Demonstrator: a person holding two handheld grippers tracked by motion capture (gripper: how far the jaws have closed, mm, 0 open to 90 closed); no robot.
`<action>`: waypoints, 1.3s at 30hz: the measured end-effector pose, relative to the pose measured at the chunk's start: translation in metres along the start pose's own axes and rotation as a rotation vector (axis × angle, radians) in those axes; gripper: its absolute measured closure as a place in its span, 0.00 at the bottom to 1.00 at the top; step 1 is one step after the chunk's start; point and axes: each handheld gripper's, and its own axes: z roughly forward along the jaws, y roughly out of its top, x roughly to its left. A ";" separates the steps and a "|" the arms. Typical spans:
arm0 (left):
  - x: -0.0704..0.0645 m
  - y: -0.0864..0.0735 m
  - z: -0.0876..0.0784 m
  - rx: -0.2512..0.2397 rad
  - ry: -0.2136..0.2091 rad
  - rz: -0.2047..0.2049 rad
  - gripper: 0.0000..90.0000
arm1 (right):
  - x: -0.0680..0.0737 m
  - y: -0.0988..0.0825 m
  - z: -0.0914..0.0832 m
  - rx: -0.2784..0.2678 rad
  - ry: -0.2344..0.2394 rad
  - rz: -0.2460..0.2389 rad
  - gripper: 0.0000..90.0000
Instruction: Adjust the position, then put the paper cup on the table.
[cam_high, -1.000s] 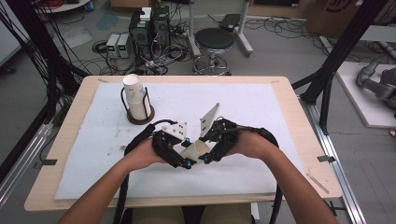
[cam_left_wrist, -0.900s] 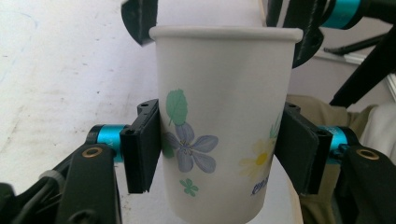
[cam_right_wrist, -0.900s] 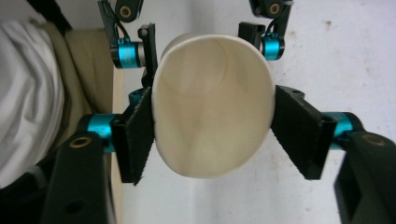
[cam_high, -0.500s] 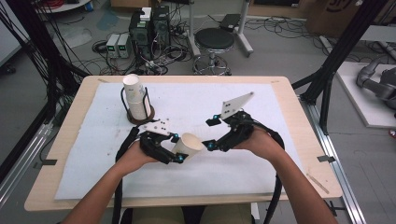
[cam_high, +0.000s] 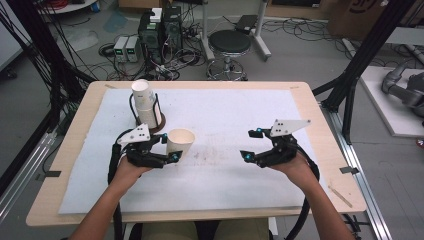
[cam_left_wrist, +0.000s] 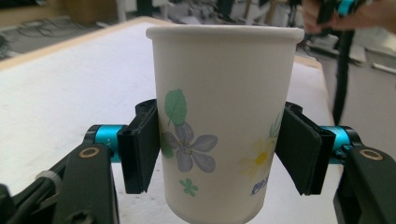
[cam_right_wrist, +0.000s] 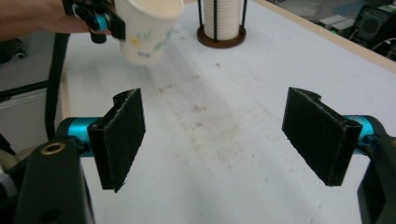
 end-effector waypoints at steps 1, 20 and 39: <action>0.001 -0.002 -0.002 -0.011 0.008 -0.001 0.39 | 0.000 -0.006 -0.001 -0.008 -0.017 0.004 0.24; 0.005 -0.018 -0.033 -0.173 0.133 0.013 0.38 | -0.002 -0.054 -0.017 -0.106 -0.181 0.051 0.24; 0.012 -0.021 -0.046 -0.226 0.185 0.010 0.38 | -0.003 -0.056 -0.025 -0.144 -0.220 0.060 0.24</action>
